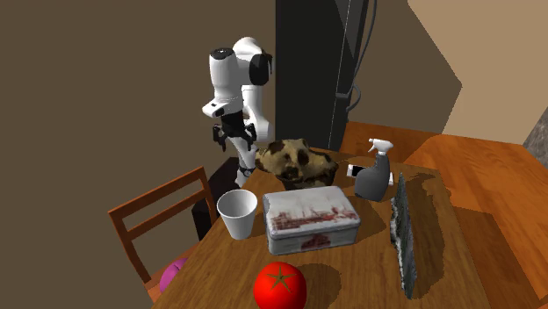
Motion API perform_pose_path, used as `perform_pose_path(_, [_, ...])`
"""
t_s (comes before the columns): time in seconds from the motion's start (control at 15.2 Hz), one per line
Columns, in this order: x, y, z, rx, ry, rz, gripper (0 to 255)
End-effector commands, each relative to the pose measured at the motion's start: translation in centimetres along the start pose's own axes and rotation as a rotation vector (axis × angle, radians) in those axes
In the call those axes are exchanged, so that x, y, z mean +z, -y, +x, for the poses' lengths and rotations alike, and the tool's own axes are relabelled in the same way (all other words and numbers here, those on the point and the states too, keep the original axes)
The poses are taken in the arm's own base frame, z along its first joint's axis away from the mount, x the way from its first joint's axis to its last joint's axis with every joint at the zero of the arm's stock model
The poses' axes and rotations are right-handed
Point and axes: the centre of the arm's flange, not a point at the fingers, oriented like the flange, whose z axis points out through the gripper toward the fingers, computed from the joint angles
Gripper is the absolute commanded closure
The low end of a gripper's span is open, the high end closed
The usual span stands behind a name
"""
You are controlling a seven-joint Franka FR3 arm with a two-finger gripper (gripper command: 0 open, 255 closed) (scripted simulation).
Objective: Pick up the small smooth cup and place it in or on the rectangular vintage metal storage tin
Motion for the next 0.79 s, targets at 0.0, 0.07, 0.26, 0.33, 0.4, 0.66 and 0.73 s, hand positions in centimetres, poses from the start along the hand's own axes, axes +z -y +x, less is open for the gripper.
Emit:
perform_pose_path(0.0, [0.0, 0.0, 0.0, 0.0, 0.0, 0.0, 0])
perform_pose_path(0.07, [0.1, -0.5, 1.2, -0.019, -0.006, 0.009, 0])
perform_pose_path(0.26, [0.4, -1.7, 4.8, -0.074, -0.024, 0.037, 0])
perform_pose_path(0.33, [0.6, -2.0, 6.0, -0.093, -0.03, 0.046, 0])
perform_pose_path(0.4, [0.7, -2.4, 7.2, -0.112, -0.036, 0.055, 0])
perform_pose_path(0.66, [1.0, -3.5, 12.2, -0.186, -0.059, 0.092, 0])
perform_pose_path(0.73, [1.1, -3.7, 13.5, -0.205, -0.065, 0.102, 0])
